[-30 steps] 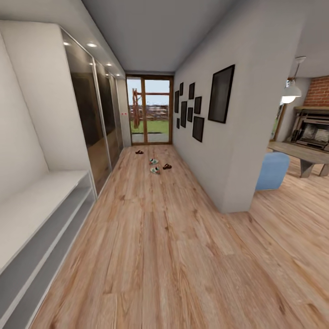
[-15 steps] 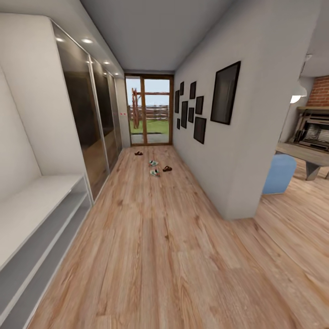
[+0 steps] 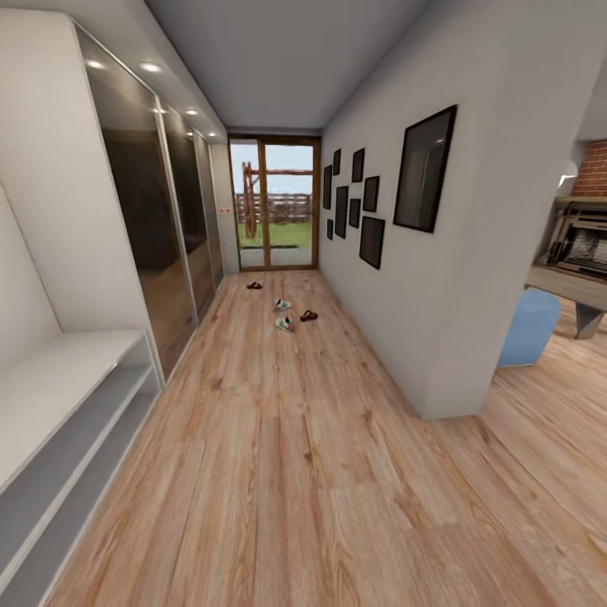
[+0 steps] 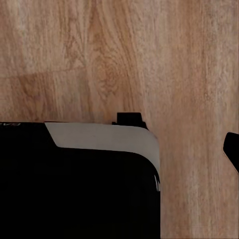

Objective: Pick up the two gym shoes and the two sandals from the corridor floor and place them onto the hallstand (shoe rack) in the corridor, making sure they are on the rack and not on the floor. Arrange them so the two gym shoes are next to each other and the two sandals are next to each other.

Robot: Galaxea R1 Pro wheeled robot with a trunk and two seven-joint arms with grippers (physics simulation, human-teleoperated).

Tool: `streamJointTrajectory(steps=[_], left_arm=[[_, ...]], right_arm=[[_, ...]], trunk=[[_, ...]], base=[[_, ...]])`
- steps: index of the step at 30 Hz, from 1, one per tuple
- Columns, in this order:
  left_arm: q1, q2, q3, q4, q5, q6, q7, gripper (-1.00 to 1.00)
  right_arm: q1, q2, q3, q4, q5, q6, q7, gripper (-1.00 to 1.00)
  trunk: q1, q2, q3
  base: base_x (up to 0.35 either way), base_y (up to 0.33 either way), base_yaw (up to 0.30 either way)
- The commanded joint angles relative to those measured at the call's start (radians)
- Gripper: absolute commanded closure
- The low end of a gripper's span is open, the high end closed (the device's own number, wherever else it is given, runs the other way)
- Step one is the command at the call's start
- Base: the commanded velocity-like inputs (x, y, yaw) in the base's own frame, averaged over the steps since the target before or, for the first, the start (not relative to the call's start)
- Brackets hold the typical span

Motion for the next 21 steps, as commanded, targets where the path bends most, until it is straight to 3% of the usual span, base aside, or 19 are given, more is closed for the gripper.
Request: streamJointTrajectory(steps=[1,21], left_arm=[[0.000,0.000,0.000,-0.001,0.000,-0.001,0.000,-1.00],[0.000,0.000,0.000,-0.001,0.000,-0.001,0.000,-1.00]], right_arm=[[0.000,0.000,0.000,0.000,0.000,-0.002,0.001,-1.00],[0.000,0.000,0.002,0.001,0.001,-0.002,0.001,-1.00]], trunk=[[0.001,0.000,-0.001],[0.001,0.000,-0.001]], base=[[0.348,0.000,0.000],[0.348,0.000,0.000]])
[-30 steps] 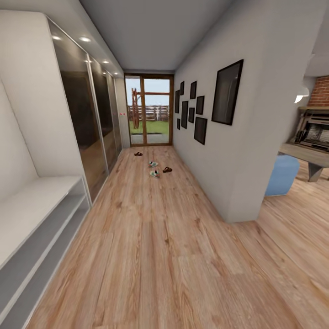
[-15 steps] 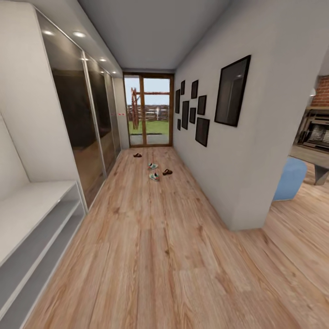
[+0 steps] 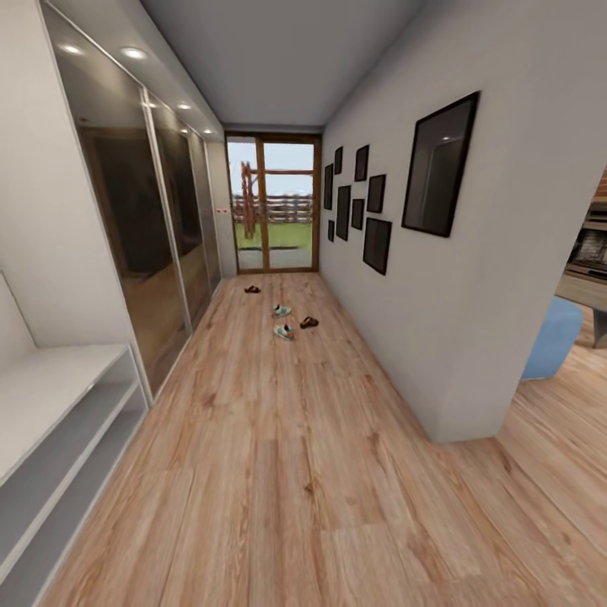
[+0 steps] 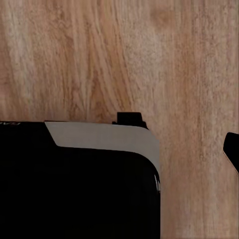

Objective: Pick up the two gym shoes and the two sandals from the corridor floor and place them onto the hallstand (shoe rack) in the corridor, making sure they are on the rack and not on the floor. Arrange them so the two gym shoes are next to each other and the two sandals are next to each other.

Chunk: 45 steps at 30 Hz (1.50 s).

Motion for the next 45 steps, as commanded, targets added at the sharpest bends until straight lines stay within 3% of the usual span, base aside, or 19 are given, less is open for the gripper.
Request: streamJointTrajectory(steps=[1,25,45], left_arm=[[0.000,0.000,0.000,-0.001,0.000,-0.001,0.000,-1.00],[0.000,0.000,0.000,-0.001,0.000,-0.001,0.000,-1.00],[0.000,0.000,0.000,-0.001,0.000,-0.001,0.000,-1.00]], right_arm=[[0.000,0.000,0.000,0.000,0.000,-0.002,0.001,-1.00],[0.000,0.000,-0.001,0.000,0.000,-0.002,0.001,-1.00],[0.000,0.000,-0.001,-0.001,0.000,-0.002,0.001,-1.00]], trunk=[[0.001,0.000,-0.001],[0.001,0.000,-0.001],[0.001,0.000,-0.015]], base=[[0.348,0.000,0.000],[0.348,0.000,0.007],[0.348,0.000,0.206]])
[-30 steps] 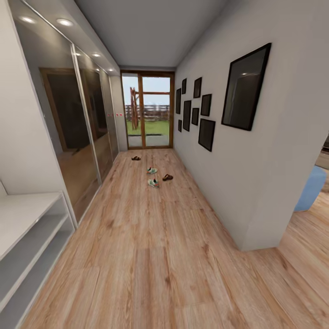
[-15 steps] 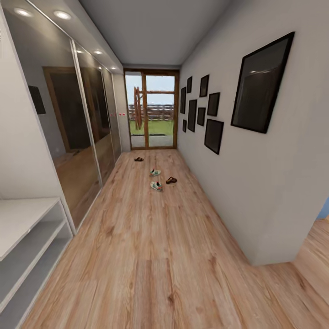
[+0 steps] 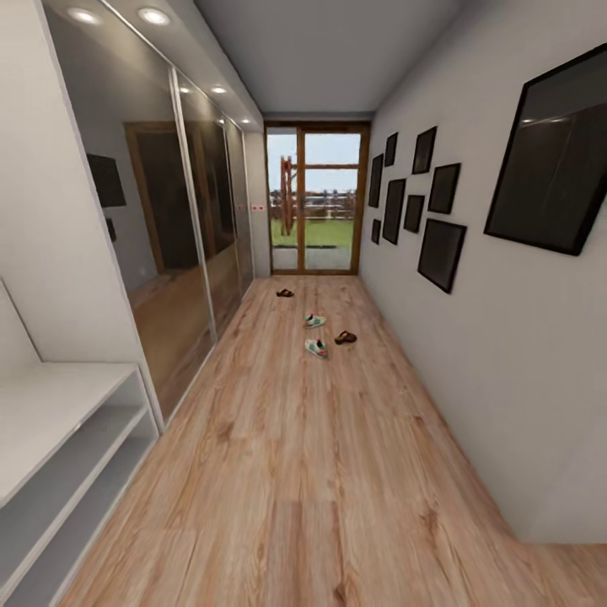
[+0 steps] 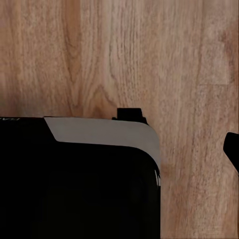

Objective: Pick up the two gym shoes and the two sandals from the corridor floor and place them onto the hallstand (shoe rack) in the corridor, making sure they are on the rack and not on the floor. Arrange them so the two gym shoes are next to each other and the two sandals are next to each other.

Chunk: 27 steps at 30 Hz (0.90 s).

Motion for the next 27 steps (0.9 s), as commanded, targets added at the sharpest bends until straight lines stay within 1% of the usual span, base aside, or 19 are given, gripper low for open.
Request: streamJointTrajectory(steps=[1,8,27], left_arm=[[0.000,0.000,0.000,-0.001,0.000,-0.002,0.000,-1.00],[0.000,0.000,0.000,-0.001,0.000,-0.002,0.000,-1.00],[0.000,0.000,0.000,-0.001,0.000,-0.002,0.000,-1.00]], right_arm=[[0.000,0.000,0.000,0.000,0.000,-0.002,0.001,-1.00],[0.000,0.000,0.000,0.000,0.000,-0.002,0.001,-1.00],[0.000,0.000,0.000,0.000,0.000,-0.002,0.001,-1.00]], trunk=[[0.001,0.000,-0.001],[0.001,0.000,-0.004],[0.001,0.000,-0.005]], base=[[0.348,0.000,0.166],[0.348,0.000,0.086],[0.348,0.000,0.004]])
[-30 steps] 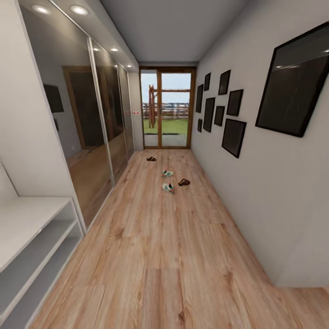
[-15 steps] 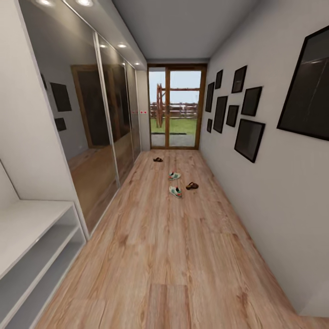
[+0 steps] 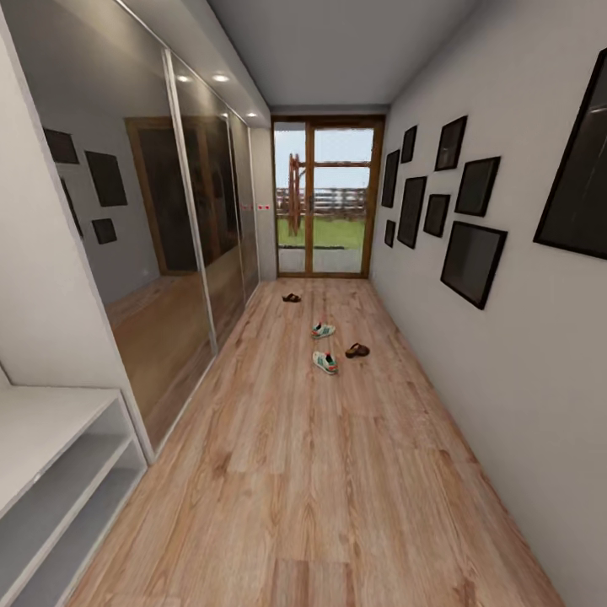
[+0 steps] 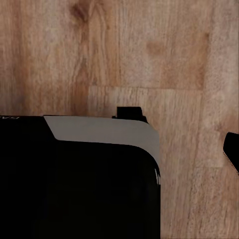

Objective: Pick up the two gym shoes and the two sandals from the corridor floor and place them onto the hallstand (shoe rack) in the corridor, making sure they are on the rack and not on the floor. Arrange them so the two gym shoes are next to each other and the two sandals are next to each other.

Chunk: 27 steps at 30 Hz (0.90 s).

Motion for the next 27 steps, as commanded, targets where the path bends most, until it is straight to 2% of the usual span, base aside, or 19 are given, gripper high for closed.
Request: streamJointTrajectory(steps=[1,27], left_arm=[[0.000,0.000,0.000,-0.001,0.000,-0.001,0.000,-1.00],[0.000,0.000,0.000,-0.001,0.000,-0.001,0.000,-1.00]], right_arm=[[0.000,0.000,0.000,0.000,0.000,-0.002,0.001,-1.00],[0.000,0.000,0.000,0.000,0.000,-0.002,0.000,-1.00]], trunk=[[0.001,0.000,-0.001],[0.001,0.000,-0.001]], base=[[0.348,0.000,0.000],[0.348,0.000,0.000]])
